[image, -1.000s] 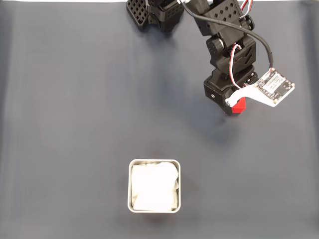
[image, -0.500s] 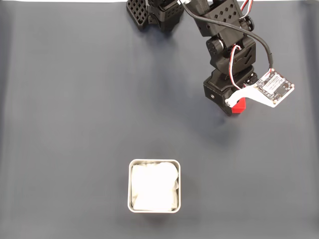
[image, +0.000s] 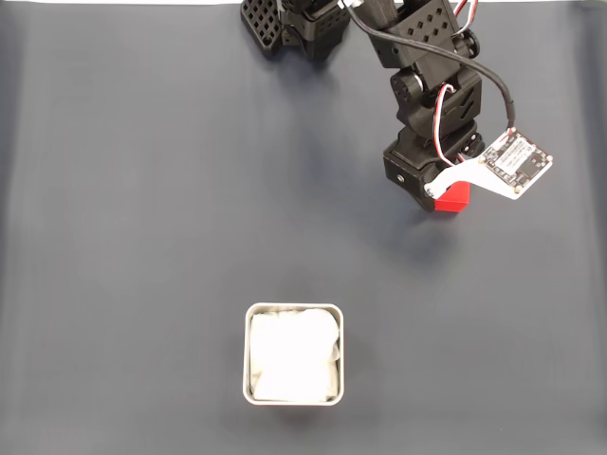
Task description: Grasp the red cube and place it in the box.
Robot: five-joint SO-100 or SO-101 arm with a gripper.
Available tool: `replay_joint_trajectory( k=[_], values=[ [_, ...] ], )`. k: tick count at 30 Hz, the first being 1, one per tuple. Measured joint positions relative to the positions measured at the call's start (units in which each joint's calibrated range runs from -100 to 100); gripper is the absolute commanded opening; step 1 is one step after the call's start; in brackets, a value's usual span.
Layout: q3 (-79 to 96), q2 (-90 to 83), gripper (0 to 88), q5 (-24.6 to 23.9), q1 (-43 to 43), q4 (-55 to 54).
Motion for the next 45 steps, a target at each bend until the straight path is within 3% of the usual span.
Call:
replay_joint_trajectory(
  k=[45],
  values=[
    [2.17, -5.30, 36.9, 0.20, -3.78, 3.26]
  ],
)
